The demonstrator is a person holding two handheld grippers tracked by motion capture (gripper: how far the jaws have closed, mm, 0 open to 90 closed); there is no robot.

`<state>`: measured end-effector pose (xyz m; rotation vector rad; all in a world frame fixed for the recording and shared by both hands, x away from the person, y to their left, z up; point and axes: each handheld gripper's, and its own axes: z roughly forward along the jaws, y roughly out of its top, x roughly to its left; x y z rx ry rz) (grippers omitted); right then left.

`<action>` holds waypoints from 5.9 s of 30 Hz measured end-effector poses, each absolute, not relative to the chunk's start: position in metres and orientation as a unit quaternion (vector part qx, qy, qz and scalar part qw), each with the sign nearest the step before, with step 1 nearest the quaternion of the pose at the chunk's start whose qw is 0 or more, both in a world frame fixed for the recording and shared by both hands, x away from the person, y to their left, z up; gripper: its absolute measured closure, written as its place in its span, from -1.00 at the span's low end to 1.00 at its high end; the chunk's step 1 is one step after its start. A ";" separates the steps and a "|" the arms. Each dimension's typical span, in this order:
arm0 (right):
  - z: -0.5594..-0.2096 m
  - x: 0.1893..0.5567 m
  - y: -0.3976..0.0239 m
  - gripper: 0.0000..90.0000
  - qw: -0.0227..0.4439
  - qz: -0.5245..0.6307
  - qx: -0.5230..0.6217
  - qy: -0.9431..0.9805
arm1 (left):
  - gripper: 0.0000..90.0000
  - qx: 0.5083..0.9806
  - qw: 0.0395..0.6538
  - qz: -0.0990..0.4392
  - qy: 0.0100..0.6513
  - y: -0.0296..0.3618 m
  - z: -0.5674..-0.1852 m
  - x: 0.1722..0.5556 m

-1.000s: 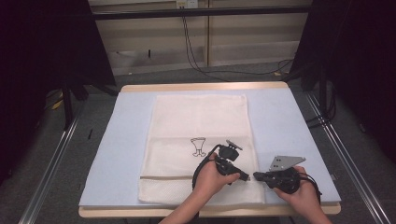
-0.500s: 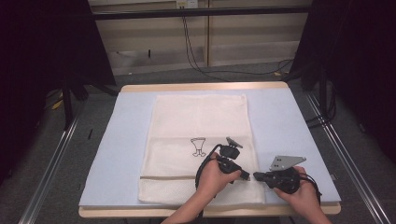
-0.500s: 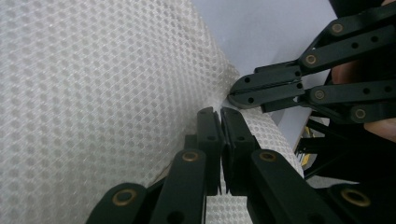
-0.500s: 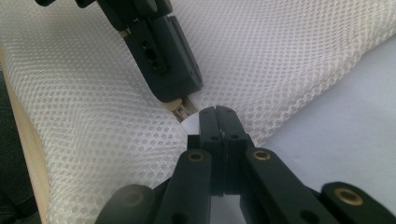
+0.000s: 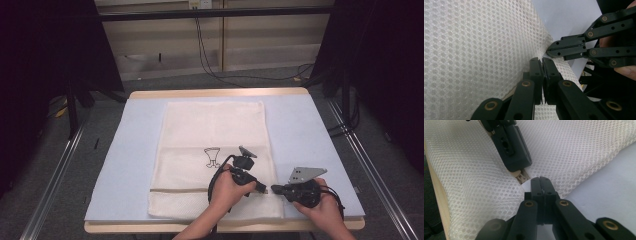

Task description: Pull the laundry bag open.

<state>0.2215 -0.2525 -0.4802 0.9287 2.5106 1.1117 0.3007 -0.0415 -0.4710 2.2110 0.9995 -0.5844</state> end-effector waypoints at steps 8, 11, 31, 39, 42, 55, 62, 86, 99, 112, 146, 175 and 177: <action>-0.480 0.221 -0.252 1.00 0.126 0.377 0.314 0.862 | 0.95 0.841 0.311 -0.224 0.382 -0.035 -0.467 0.303; -0.480 0.221 -0.252 1.00 0.125 0.378 0.315 0.862 | 0.95 0.842 0.313 -0.225 0.377 -0.034 -0.467 0.303; -0.480 0.222 -0.252 1.00 0.122 0.380 0.315 0.861 | 0.95 0.834 0.332 -0.241 0.370 -0.015 -0.467 0.309; -0.480 0.222 -0.251 1.00 0.123 0.379 0.315 0.862 | 0.95 0.833 0.331 -0.227 0.380 -0.010 -0.464 0.307; -0.480 0.222 -0.251 1.00 0.121 0.380 0.315 0.861 | 0.95 0.844 0.325 -0.220 0.366 -0.006 -0.463 0.309; -0.480 0.222 -0.251 1.00 0.123 0.377 0.316 0.862 | 0.95 0.839 0.331 -0.217 0.374 0.007 -0.460 0.310; -0.480 0.222 -0.251 1.00 0.123 0.377 0.315 0.862 | 0.95 0.834 0.332 -0.220 0.383 0.017 -0.458 0.312; -0.479 0.221 -0.250 1.00 0.122 0.375 0.317 0.863 | 0.95 0.828 0.338 -0.217 0.393 0.031 -0.461 0.312; -0.479 0.222 -0.250 1.00 0.124 0.373 0.312 0.865 | 0.95 0.824 0.336 -0.226 0.396 0.040 -0.462 0.313; -0.479 0.222 -0.250 1.00 0.122 0.372 0.314 0.865 | 0.95 0.820 0.340 -0.222 0.404 0.050 -0.461 0.312; -0.479 0.222 -0.250 1.00 0.122 0.372 0.314 0.865 | 0.95 0.809 0.347 -0.218 0.421 0.077 -0.456 0.312; -0.479 0.222 -0.250 1.00 0.122 0.372 0.314 0.865 | 0.95 0.808 0.342 -0.213 0.430 0.101 -0.454 0.314; -0.479 0.222 -0.250 1.00 0.122 0.372 0.316 0.864 | 0.95 0.807 0.343 -0.209 0.433 0.104 -0.454 0.314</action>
